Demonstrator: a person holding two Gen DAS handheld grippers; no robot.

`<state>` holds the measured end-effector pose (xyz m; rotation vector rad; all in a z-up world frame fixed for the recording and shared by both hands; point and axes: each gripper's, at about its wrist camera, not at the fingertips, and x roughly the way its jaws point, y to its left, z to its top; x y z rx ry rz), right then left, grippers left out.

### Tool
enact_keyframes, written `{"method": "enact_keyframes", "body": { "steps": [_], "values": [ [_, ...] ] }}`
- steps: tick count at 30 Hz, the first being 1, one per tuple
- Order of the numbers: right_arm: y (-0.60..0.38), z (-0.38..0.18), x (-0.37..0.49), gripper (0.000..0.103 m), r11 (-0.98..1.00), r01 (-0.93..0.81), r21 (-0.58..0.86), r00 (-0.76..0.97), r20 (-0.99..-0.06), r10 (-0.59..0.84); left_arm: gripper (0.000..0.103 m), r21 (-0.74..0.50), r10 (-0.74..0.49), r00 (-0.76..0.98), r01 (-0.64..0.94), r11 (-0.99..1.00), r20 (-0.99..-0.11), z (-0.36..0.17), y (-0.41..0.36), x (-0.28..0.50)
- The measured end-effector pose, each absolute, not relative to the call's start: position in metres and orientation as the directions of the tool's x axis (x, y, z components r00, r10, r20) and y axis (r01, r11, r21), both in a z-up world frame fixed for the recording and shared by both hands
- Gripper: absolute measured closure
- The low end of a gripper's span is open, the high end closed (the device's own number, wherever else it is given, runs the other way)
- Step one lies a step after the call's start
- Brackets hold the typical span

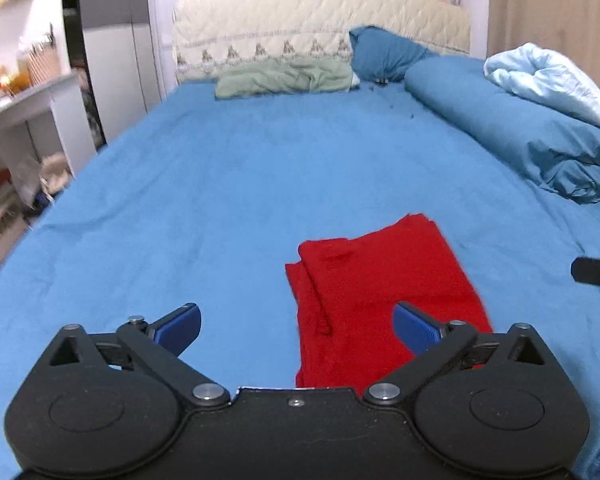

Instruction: Fold small clothes

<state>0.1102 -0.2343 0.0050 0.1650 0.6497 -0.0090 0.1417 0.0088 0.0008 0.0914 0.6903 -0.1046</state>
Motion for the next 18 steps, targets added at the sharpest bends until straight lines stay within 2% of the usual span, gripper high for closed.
{"method": "enact_keyframes", "body": {
  "steps": [4, 9, 18],
  "values": [
    [-0.22, 0.04, 0.069, 0.0, 0.993, 0.09, 0.082, 0.788, -0.615, -0.021, 0.0, 0.07, -0.039, 0.768, 0.109, 0.992, -0.639, 0.023, 0.006, 0.096],
    [-0.203, 0.062, 0.022, 0.0, 0.992, 0.095, 0.084, 0.754, -0.657, -0.016, 0.0, 0.003, -0.062, 0.742, 0.086, 0.996, -0.667, 0.027, 0.013, 0.053],
    [-0.172, 0.045, -0.035, 0.0, 0.993, 0.118, 0.005, 0.71, -0.699, -0.081, 0.0, 0.012, -0.045, 0.728, 0.073, 0.997, -0.684, 0.014, 0.016, 0.011]
  ]
}}
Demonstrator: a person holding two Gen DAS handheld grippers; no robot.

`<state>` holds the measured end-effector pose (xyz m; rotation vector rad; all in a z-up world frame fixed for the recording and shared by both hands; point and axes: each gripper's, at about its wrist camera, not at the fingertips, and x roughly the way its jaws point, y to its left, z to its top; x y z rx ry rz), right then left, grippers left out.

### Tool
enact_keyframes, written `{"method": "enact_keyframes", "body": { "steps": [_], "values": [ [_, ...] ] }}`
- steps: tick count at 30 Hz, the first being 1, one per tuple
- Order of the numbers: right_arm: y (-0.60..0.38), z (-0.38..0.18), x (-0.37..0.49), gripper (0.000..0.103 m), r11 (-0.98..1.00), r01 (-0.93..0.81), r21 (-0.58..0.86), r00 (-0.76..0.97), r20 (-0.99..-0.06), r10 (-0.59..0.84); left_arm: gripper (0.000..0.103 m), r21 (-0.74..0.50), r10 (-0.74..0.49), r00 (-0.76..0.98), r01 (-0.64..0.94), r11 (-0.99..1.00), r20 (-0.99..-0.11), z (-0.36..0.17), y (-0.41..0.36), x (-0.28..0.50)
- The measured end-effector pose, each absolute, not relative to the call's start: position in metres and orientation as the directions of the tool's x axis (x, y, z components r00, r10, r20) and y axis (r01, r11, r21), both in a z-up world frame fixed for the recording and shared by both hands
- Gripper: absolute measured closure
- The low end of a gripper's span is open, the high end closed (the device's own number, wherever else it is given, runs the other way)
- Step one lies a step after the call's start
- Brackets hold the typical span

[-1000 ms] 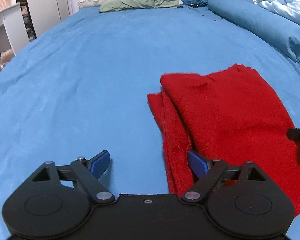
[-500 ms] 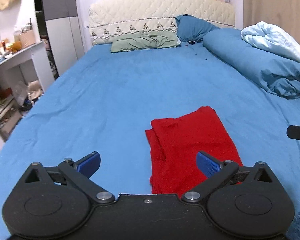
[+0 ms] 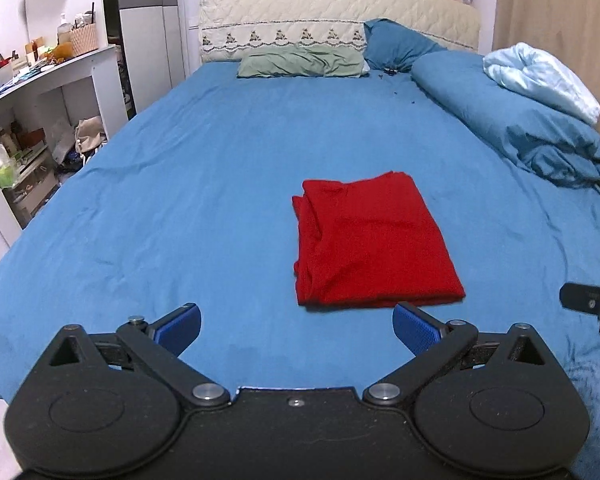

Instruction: Fold small clothes

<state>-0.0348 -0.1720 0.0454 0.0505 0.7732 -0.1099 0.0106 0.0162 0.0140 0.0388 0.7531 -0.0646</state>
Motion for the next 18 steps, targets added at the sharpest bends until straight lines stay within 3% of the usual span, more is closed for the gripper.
{"method": "enact_keyframes", "body": {
  "steps": [18],
  "values": [
    [-0.167, 0.031, -0.062, 0.0, 0.988, 0.155, 0.015, 0.683, -0.724, -0.096, 0.0, 0.028, -0.064, 0.741, 0.111, 0.993, -0.669, 0.009, 0.009, -0.009]
  ]
}}
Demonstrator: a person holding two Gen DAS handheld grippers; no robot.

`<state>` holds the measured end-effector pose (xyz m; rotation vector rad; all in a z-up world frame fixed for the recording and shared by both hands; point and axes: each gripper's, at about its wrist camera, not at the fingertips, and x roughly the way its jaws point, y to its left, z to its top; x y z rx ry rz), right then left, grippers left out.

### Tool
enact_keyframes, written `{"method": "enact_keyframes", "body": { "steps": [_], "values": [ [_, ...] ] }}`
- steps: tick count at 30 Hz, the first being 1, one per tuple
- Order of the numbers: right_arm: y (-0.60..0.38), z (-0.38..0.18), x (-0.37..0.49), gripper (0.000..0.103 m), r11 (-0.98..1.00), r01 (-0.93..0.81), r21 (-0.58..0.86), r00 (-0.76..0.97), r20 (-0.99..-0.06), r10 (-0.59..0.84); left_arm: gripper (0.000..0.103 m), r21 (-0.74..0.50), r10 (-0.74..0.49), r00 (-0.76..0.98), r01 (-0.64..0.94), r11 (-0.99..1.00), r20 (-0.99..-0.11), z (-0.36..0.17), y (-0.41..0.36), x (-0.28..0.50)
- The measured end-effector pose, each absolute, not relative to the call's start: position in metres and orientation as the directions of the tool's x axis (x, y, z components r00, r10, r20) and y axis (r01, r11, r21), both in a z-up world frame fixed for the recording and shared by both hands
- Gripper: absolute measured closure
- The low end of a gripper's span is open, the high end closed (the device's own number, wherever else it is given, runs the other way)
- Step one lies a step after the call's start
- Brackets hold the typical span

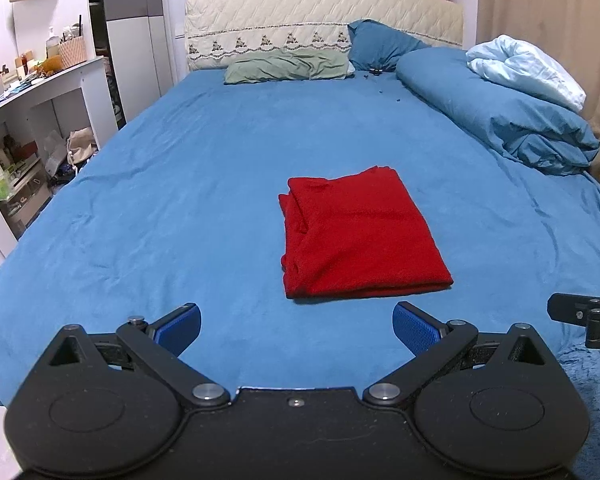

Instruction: Fold small clothes

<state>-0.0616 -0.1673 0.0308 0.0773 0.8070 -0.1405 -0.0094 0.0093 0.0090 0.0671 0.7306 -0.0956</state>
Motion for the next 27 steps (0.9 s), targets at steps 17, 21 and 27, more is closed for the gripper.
{"method": "enact_keyframes", "body": {
  "steps": [17, 21, 27],
  "values": [
    [-0.1639, 0.0323, -0.061, 0.0, 0.988, 0.151, 0.021, 0.68, -0.728, -0.088, 0.0, 0.014, -0.076, 0.744, 0.114, 0.993, -0.664, 0.012, 0.0087, -0.0114],
    [-0.1649, 0.0318, -0.0594, 0.0, 0.989, 0.148, 0.022, 0.678, -0.73, -0.085, 0.0, 0.012, -0.077, 0.745, 0.114, 0.993, -0.662, 0.0122, 0.009, -0.0111],
    [-0.162, 0.0288, -0.0579, 0.0, 0.989, 0.147, 0.025, 0.675, -0.734, -0.082, 0.0, 0.013, -0.077, 0.745, 0.114, 0.993, -0.662, 0.0123, 0.0077, -0.0105]
  ]
}}
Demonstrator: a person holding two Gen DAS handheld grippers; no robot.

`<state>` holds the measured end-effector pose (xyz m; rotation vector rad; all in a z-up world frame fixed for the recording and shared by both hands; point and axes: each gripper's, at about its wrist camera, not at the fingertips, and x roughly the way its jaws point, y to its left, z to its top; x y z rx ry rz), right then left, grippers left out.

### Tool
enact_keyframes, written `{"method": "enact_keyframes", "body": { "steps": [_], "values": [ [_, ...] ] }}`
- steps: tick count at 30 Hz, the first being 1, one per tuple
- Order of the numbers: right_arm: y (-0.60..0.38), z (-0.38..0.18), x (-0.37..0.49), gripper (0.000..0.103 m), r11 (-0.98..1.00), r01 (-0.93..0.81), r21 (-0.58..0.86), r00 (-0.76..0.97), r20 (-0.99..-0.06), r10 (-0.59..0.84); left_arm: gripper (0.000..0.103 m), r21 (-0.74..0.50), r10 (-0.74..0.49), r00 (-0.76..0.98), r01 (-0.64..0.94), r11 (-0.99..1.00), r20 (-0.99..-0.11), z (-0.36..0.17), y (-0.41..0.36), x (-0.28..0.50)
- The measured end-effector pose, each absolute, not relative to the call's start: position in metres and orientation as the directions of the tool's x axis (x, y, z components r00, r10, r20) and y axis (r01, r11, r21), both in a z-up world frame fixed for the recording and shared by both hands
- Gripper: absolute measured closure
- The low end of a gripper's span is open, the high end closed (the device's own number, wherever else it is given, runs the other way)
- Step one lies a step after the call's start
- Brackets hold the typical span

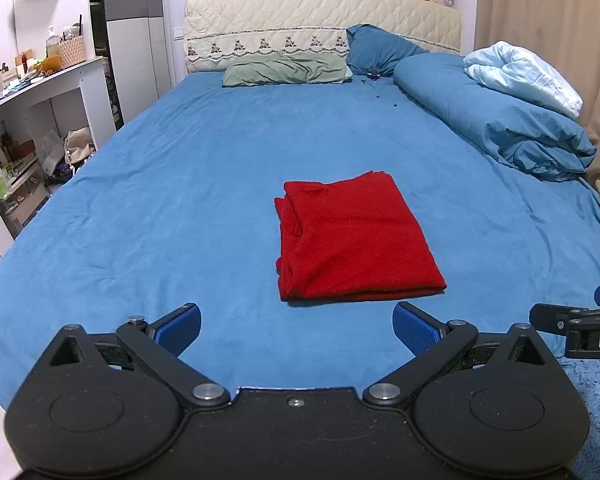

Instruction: Fold small clothes

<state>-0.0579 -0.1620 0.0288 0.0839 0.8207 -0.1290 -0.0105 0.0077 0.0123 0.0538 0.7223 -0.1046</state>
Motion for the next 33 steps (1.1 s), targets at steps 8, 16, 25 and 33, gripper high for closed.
{"method": "enact_keyframes", "body": {
  "steps": [8, 16, 25, 33],
  "values": [
    [-0.1634, 0.0259, -0.0574, 0.0, 0.989, 0.147, 0.029, 0.669, -0.739, -0.078, 0.0, 0.017, -0.073, 0.748, 0.112, 0.994, -0.66, 0.0113, 0.0046, -0.0106],
    [-0.1619, 0.0236, -0.0576, 0.0, 0.988, 0.151, 0.03, 0.666, -0.742, -0.079, 0.0, 0.017, -0.073, 0.747, 0.112, 0.994, -0.66, 0.0115, 0.0047, -0.0104],
    [-0.1618, 0.0233, -0.0577, 0.0, 0.988, 0.152, 0.03, 0.666, -0.742, -0.08, 0.0, 0.023, -0.067, 0.747, 0.11, 0.994, -0.662, 0.0114, 0.003, -0.0099],
    [-0.1629, 0.0228, -0.0576, 0.0, 0.988, 0.153, 0.031, 0.665, -0.743, -0.08, 0.0, 0.023, -0.073, 0.755, 0.116, 0.993, -0.652, 0.0111, -0.0014, -0.009]
  ]
}}
